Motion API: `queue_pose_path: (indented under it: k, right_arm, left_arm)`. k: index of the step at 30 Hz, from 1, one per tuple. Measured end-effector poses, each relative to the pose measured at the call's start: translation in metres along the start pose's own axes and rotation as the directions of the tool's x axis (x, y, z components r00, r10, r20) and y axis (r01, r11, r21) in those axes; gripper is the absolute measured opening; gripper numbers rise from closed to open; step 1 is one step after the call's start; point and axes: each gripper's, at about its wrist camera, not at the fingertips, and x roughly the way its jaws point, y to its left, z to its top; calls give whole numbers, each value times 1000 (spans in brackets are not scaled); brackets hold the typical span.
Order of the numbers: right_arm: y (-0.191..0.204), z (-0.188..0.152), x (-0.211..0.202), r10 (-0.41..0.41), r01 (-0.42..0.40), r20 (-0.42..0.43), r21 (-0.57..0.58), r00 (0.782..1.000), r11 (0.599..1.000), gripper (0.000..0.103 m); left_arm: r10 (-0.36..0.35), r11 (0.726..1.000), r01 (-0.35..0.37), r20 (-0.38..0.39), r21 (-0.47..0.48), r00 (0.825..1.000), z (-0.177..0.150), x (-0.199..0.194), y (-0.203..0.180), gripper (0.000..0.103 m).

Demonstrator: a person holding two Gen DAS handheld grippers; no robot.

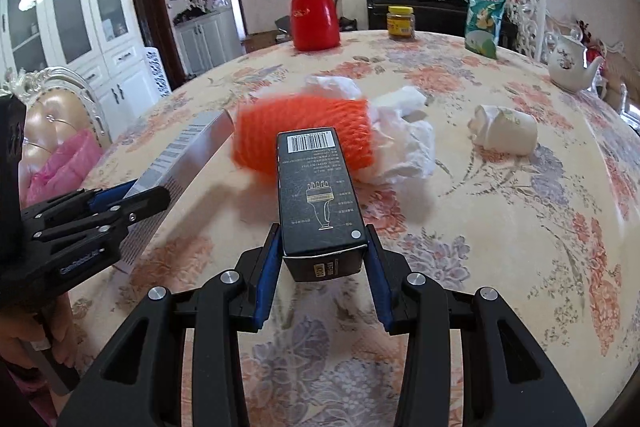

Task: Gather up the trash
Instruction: 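Carry both boxes to the pink bin and open both tools over it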

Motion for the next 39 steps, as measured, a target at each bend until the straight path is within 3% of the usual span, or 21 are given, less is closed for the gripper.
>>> queue_pose_path:
  k: [7,17,26,32,39]
  right_arm:
    - [15,1,-9,86,-87,46,3,995,996,40]
    - [50,4,-21,49,-45,102,-49,994,998,40]
    - [88,12,-37,43,-26,179,-95,983,995,40]
    - [114,19,-40,86,-64,198,-115,976,991,40]
    - [153,28,-28,144,-116,193,-153,971,981,40]
  left_arm:
    - [-18,1000,18,52,0,998,-9,-33,15,34]
    - [-8,1000,10,103,-17,995,-18,-57,35,34]
    - [-7,1000,7,215,2,976,-18,-94,50,34]
    - [39,999,-43,295,7,955,-26,-122,70,34]
    - [90,995,-76,298,-58,950,-30,-133,110,34]
